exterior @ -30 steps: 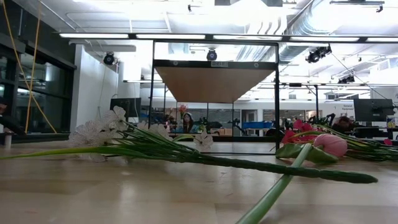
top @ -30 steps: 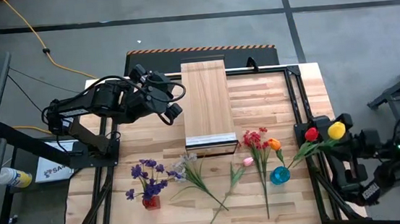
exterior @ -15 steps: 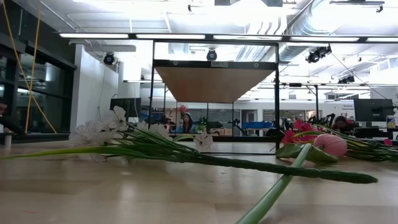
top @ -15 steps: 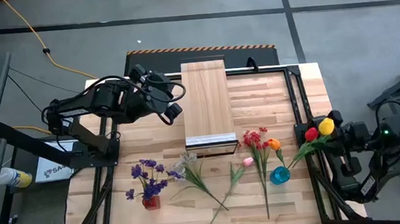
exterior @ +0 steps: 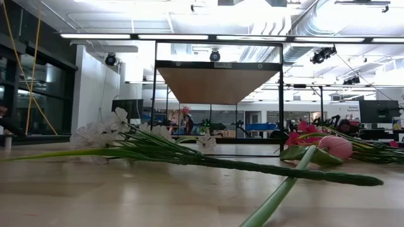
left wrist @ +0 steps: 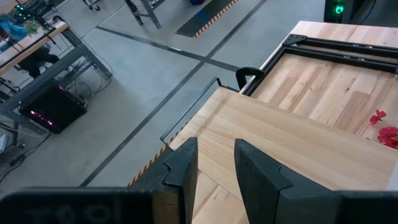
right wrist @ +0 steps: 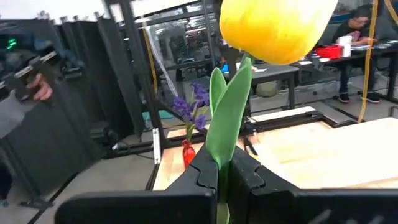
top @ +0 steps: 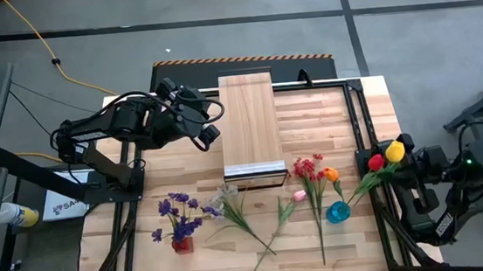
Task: Pick and place flowers into a vace then onto a shelf
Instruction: Put the yellow tulip into the blue vase
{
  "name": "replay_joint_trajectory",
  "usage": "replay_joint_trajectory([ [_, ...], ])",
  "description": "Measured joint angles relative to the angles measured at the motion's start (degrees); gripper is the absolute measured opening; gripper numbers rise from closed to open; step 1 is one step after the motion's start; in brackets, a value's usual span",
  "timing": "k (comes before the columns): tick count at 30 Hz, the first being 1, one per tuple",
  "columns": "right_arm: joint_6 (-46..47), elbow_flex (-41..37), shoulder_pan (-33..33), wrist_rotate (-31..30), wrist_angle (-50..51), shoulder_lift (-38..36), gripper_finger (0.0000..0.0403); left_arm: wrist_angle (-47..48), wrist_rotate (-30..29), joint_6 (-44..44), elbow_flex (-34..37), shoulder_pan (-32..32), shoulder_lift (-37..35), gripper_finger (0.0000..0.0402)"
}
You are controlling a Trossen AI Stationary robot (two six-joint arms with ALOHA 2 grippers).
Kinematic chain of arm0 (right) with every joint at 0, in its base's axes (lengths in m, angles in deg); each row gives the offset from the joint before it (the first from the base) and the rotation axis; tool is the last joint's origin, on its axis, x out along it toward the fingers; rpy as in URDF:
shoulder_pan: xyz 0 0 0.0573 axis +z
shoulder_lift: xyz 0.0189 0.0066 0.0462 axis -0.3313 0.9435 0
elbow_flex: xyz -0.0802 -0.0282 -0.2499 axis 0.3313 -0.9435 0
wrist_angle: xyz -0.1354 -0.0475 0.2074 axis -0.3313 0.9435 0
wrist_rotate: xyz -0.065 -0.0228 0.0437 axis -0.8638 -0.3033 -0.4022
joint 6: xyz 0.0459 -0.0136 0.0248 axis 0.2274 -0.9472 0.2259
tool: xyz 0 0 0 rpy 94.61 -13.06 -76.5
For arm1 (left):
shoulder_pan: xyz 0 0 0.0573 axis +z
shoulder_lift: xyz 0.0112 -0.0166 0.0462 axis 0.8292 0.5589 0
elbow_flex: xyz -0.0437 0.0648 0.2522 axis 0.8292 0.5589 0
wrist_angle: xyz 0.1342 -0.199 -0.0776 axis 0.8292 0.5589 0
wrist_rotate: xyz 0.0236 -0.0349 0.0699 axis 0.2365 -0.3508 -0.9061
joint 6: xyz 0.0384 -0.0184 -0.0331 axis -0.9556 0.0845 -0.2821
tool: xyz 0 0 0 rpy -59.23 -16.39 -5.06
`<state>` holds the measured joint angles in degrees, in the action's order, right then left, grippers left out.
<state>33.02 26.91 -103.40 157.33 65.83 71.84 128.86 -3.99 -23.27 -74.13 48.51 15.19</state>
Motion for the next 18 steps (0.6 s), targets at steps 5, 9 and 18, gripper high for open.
replay_joint_trajectory([
  [5,7.3,0.0,0.0,-3.2,-1.9,0.0,0.0,0.0,0.0,0.0,0.0,0.0,0.0,0.0138],
  [9,10.9,0.0,-0.1,-4.9,-1.5,0.0,0.0,0.0,0.0,0.0,0.0,0.0,0.0,0.0138],
  [18,7.8,0.0,-0.3,-5.1,0.7,0.0,0.0,0.0,0.0,0.0,0.0,0.0,0.0,0.0138],
])
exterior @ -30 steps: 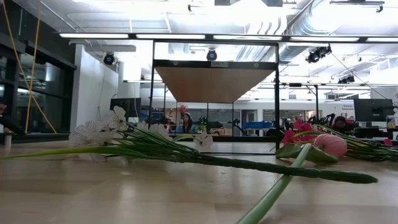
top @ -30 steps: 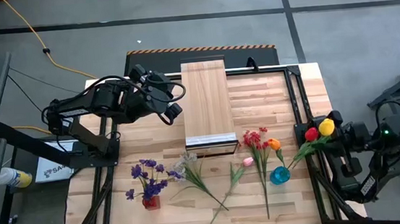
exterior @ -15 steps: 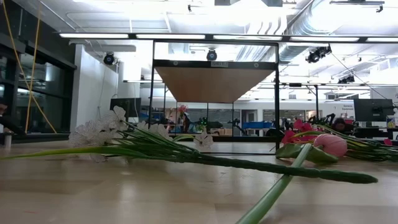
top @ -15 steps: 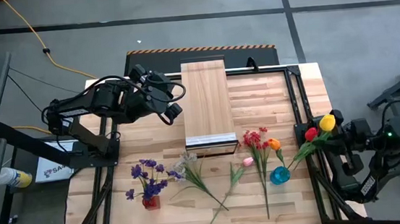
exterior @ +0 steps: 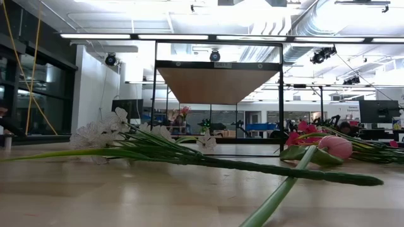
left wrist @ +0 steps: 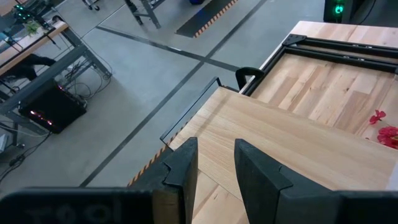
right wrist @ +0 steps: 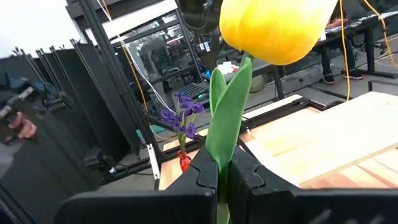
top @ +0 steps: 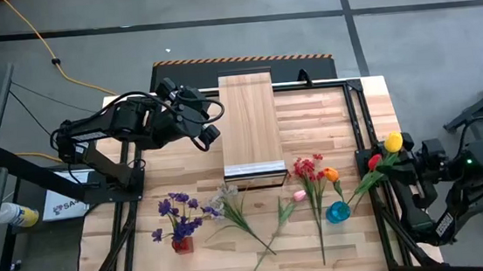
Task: Pick and place flowers into a vace then onto a shelf
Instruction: Put the yellow tulip into the blue vase
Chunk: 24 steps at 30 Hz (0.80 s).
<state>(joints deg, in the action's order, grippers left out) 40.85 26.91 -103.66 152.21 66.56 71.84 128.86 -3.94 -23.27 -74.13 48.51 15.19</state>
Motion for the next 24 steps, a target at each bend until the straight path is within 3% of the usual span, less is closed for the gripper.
replay_joint_trajectory([
  [5,-1.3,-2.1,1.0,2.2,-5.0,0.1,0.0,0.0,0.0,0.0,0.0,0.0,0.0,0.0138],
  [9,5.3,-4.4,3.4,5.9,-16.4,0.9,0.0,0.0,0.0,0.0,0.0,0.0,0.0,0.0138],
  [17,19.4,-8.4,10.2,6.7,-37.5,3.7,0.0,0.0,0.0,0.0,0.0,0.0,0.0,0.0138],
  [24,21.1,-8.7,15.2,6.9,-41.0,6.3,0.0,0.0,0.0,0.0,0.0,0.0,0.0,0.0138],
])
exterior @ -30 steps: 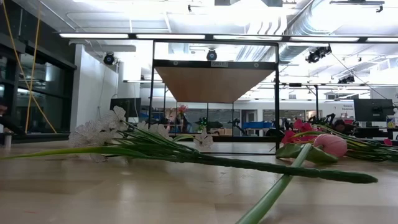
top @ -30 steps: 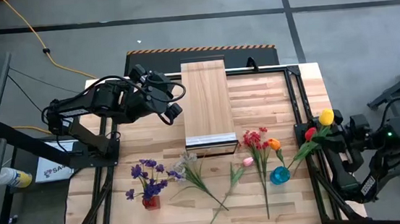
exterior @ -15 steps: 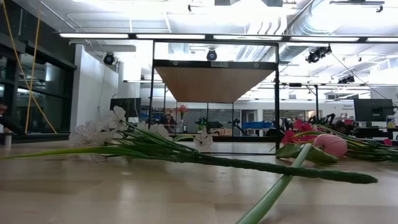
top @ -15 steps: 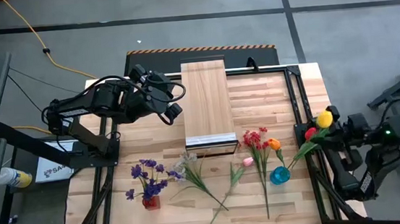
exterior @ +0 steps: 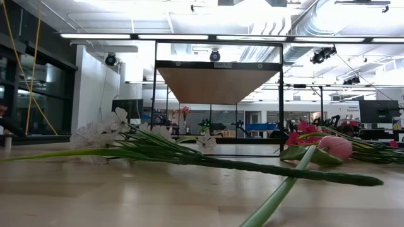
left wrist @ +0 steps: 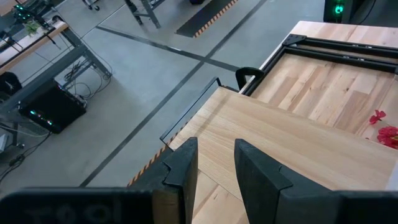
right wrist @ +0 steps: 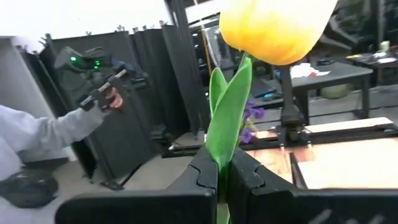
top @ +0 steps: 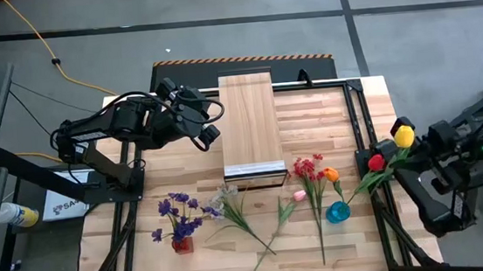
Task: Pick and place flowers into a vace then onto a shelf
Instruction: Put the yellow tulip into the blue vase
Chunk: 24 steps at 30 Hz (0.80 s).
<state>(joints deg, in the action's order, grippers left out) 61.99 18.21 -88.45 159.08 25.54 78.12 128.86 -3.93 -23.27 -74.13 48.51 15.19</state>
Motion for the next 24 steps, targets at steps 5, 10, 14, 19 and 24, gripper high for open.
replay_joint_trajectory([
  [5,0.0,0.0,4.7,-0.2,0.0,1.9,0.0,0.0,0.0,0.0,0.0,0.0,0.0,0.0138],
  [10,-1.5,0.0,8.7,-0.5,0.0,3.5,0.0,0.0,0.0,0.0,0.0,0.0,0.0,0.0138],
  [14,-1.3,0.0,11.0,-1.0,-1.5,3.6,0.0,0.0,0.0,0.0,0.0,0.0,0.0,0.0138],
  [19,0.7,0.0,13.1,-3.6,-7.1,3.7,0.0,0.0,0.0,0.0,0.0,0.0,0.0,0.0138],
  [24,0.5,-0.3,14.4,-6.7,-8.1,3.7,0.0,0.0,0.0,0.0,0.0,0.0,0.0,0.0138],
])
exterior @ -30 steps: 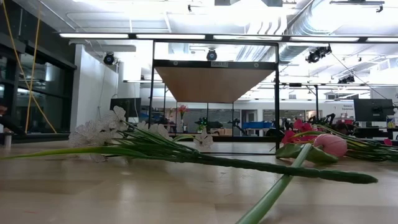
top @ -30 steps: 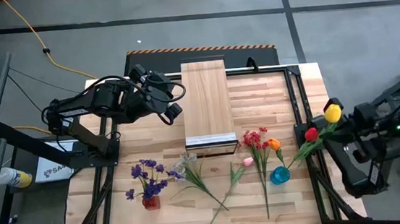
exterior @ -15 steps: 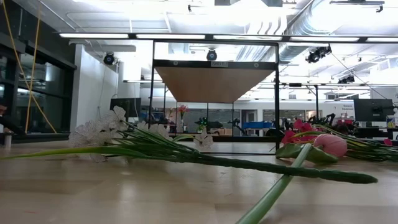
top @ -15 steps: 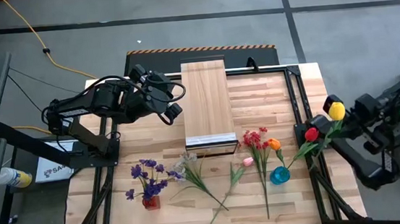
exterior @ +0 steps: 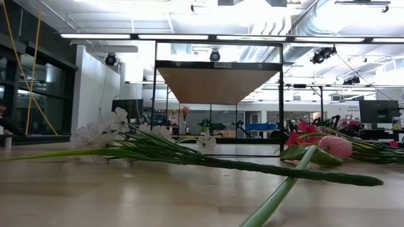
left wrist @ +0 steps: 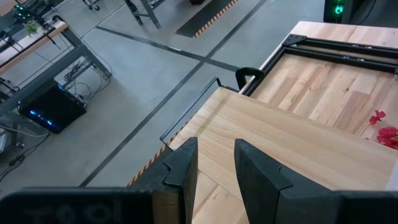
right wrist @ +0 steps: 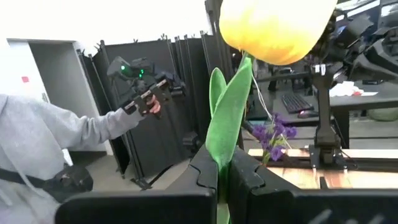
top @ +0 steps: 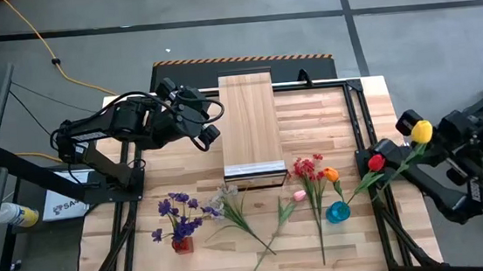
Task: Pick and place flowers into a vace then onto a shelf
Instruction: Put the yellow tulip into the blue vase
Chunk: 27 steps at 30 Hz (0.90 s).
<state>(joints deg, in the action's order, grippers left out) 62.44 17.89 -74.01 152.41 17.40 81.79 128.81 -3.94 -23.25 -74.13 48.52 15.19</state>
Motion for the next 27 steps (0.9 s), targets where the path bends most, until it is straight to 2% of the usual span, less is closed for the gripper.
replay_joint_trajectory([
  [7,5.6,-3.4,0.4,-3.1,-6.8,0.0,0.0,-0.1,0.0,0.2,0.0,0.0,0.0,0.0138],
  [14,17.5,-7.4,0.9,-4.5,-25.1,-0.1,0.0,-0.1,0.0,0.2,0.0,0.0,0.0,0.0138],
  [27,35.5,-14.7,3.5,-7.5,-52.3,-0.3,0.0,0.0,0.6,0.2,0.0,0.0,0.0,0.0138],
])
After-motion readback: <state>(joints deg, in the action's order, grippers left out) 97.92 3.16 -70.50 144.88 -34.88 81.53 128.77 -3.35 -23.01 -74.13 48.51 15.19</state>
